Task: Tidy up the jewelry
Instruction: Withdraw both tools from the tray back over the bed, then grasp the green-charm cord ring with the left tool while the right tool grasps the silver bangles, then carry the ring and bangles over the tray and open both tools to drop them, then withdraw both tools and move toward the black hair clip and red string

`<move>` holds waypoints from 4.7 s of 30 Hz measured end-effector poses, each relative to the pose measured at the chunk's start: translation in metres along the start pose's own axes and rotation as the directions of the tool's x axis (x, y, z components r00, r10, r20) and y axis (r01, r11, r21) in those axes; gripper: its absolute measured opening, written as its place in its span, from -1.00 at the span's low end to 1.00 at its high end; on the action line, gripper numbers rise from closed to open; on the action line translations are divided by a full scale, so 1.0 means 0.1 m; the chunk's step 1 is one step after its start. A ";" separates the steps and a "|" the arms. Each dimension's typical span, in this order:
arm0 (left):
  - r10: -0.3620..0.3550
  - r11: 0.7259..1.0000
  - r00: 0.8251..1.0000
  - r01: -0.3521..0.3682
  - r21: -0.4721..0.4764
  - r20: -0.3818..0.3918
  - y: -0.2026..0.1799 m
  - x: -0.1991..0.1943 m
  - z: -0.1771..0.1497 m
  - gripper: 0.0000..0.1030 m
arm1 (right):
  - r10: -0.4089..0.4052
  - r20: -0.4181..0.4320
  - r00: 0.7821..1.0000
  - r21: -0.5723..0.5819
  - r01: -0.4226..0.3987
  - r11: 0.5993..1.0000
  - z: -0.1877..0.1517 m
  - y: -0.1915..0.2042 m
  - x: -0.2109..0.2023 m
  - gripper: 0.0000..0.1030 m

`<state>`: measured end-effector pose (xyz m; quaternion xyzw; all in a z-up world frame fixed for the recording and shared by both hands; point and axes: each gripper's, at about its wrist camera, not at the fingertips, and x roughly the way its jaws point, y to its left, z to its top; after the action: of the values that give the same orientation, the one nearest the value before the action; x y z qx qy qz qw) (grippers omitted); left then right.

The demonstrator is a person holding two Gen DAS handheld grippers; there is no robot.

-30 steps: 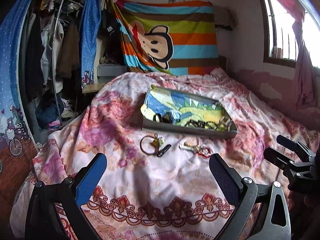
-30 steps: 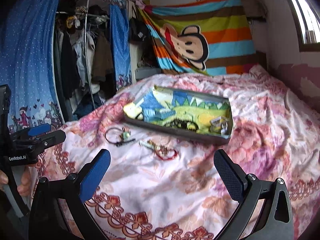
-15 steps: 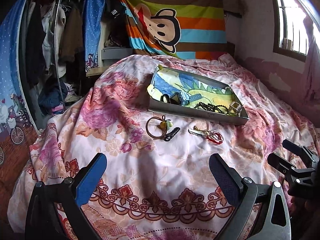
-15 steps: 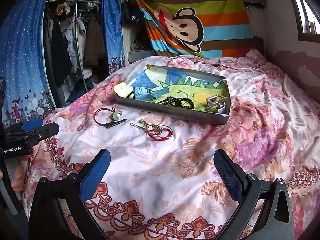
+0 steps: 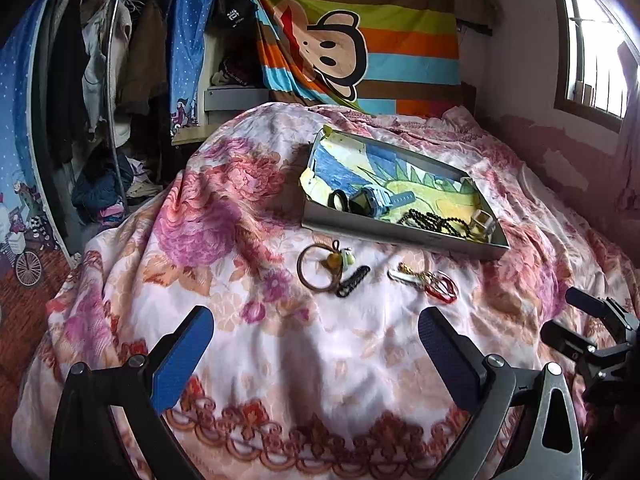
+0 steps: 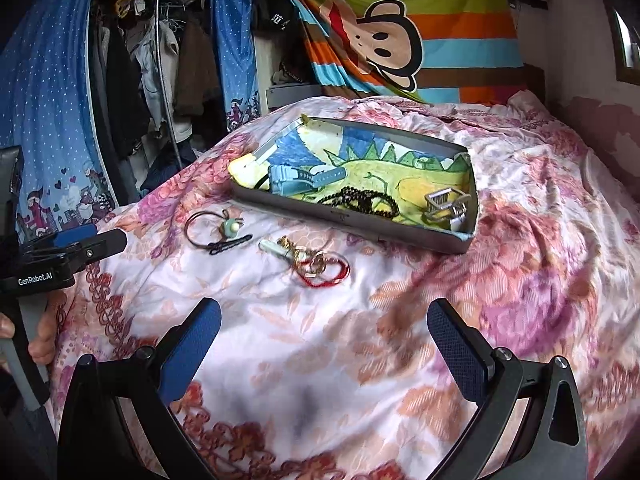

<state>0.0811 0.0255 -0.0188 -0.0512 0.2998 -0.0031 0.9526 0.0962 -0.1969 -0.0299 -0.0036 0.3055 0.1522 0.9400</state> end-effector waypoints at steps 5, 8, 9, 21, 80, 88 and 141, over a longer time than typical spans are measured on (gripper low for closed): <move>-0.008 1.000 1.000 0.008 -0.008 -0.023 0.09 0.20 0.15 1.00 | 0.048 -0.043 0.998 -0.006 -0.049 0.999 0.06 -0.07 0.24 0.97; -0.015 1.000 0.998 0.014 -0.023 -0.057 0.17 0.36 0.22 1.00 | 0.083 -0.070 0.994 0.002 -0.083 0.997 0.07 -0.10 0.38 0.97; -0.022 0.999 0.997 0.020 -0.036 -0.072 0.21 0.42 0.23 1.00 | 0.094 -0.077 0.993 0.003 -0.094 0.996 0.07 -0.10 0.42 0.97; -0.084 0.996 0.985 0.081 -0.029 -0.150 0.19 0.98 0.39 0.53 | 0.183 -0.143 0.973 -0.048 -0.192 0.980 0.13 0.00 0.90 0.48; -0.121 0.987 0.992 0.118 0.111 0.029 -0.14 0.73 0.58 -0.94 | 0.242 -0.040 0.969 0.011 -0.242 0.970 0.19 -0.02 1.22 -0.24; -0.187 0.979 0.977 0.176 0.106 0.103 -0.31 0.96 1.04 -0.94 | 0.187 0.071 0.980 -0.025 -0.185 0.982 0.60 -0.22 1.03 -0.24; -0.065 0.998 0.977 0.065 0.011 0.203 -0.30 0.49 0.91 1.00 | -0.059 0.270 0.961 0.076 0.039 0.996 0.80 -0.35 0.13 0.91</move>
<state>0.1745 0.0021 0.0303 -0.0590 0.1991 -0.0296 0.9777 0.1619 -0.2187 0.0247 0.0427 0.1786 0.1171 0.9760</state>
